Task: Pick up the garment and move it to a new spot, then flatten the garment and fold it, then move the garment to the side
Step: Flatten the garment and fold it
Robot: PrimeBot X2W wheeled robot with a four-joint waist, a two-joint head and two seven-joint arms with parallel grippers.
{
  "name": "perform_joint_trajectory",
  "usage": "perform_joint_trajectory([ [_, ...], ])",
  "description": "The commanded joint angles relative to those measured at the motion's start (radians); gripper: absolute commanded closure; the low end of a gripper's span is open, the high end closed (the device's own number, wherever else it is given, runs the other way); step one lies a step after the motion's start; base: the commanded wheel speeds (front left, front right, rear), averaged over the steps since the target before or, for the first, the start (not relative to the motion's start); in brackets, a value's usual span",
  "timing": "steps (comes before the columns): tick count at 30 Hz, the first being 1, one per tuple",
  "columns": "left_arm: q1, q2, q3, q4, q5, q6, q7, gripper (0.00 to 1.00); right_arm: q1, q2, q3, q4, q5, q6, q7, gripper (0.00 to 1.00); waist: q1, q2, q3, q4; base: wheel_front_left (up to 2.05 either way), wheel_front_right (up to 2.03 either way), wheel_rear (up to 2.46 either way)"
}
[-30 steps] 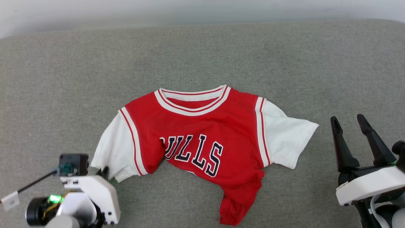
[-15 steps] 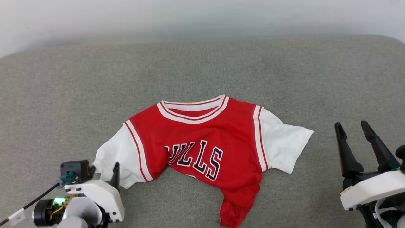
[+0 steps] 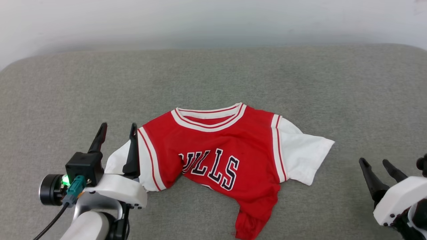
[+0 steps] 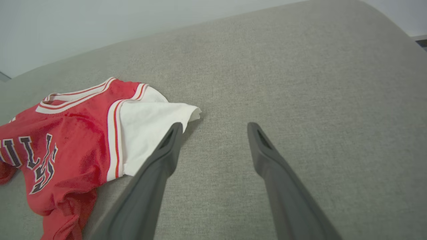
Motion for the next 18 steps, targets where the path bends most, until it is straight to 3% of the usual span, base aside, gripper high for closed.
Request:
perform_joint_trajectory([
  [1, -0.014, -0.005, -0.003, -0.015, 0.012, 0.007, -0.009, 0.00, -0.024, -0.016, 0.003, 0.021, 0.011, -0.001, 0.040, 0.00, 0.0000, 0.0000, 0.010, 0.014, 0.00, 0.00, 0.00],
  [9, -0.066, -0.040, -0.043, -0.090, 0.052, 0.014, -0.026, 0.00, -0.201, -0.111, 0.046, 0.157, 0.100, -0.001, 0.298, 0.00, 0.0000, 0.0000, 0.083, 0.078, 0.00, 0.00, 0.00],
  [18, -0.116, -0.075, -0.074, -0.074, 0.055, -0.004, -0.042, 0.00, -0.388, -0.168, 0.171, 0.318, 0.143, -0.001, 0.400, 0.00, 0.0000, 0.0000, 0.162, 0.125, 0.00, 0.00, 0.00],
])
